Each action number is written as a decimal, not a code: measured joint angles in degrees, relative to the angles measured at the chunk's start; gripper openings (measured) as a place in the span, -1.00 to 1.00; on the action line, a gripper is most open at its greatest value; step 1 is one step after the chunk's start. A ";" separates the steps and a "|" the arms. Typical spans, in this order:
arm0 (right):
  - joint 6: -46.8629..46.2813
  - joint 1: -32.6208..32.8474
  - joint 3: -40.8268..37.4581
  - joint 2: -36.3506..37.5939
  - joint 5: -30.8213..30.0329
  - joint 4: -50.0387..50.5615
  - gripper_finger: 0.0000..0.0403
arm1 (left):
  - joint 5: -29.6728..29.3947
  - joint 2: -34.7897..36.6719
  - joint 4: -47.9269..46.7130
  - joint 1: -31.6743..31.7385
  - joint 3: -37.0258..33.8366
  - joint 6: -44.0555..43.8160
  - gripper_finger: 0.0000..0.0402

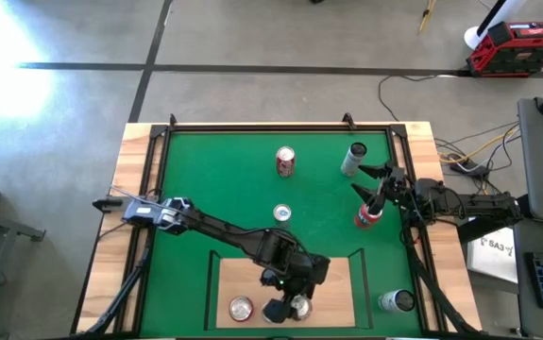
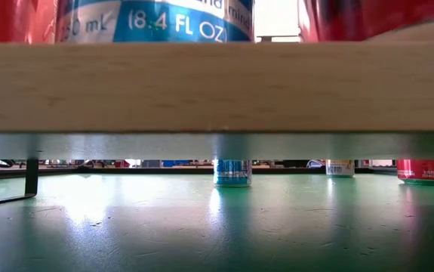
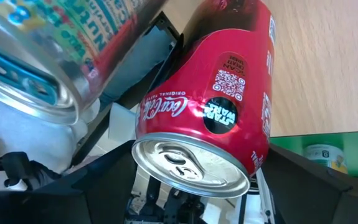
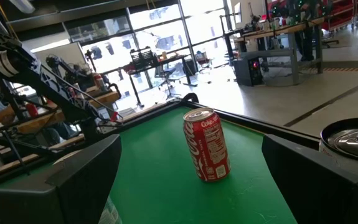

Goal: Place canned beverage on shelf
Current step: Put the bottom red soda can on the shelf

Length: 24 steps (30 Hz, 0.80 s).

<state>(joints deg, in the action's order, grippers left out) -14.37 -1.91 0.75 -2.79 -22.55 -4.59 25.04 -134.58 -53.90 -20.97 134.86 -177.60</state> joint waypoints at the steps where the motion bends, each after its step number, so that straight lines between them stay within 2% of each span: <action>1: 0.00 0.01 0.01 0.00 0.00 -0.01 0.89 | 0.00 0.00 0.12 0.00 -0.01 0.02 0.55; 24: 0.00 0.01 0.01 0.00 0.00 -0.01 0.89 | 0.00 -0.33 0.89 -0.37 -0.01 0.26 0.55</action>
<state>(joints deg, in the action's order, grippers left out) -14.37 -1.90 0.76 -2.79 -22.55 -4.60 25.04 -134.91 -53.01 -21.34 134.85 -177.34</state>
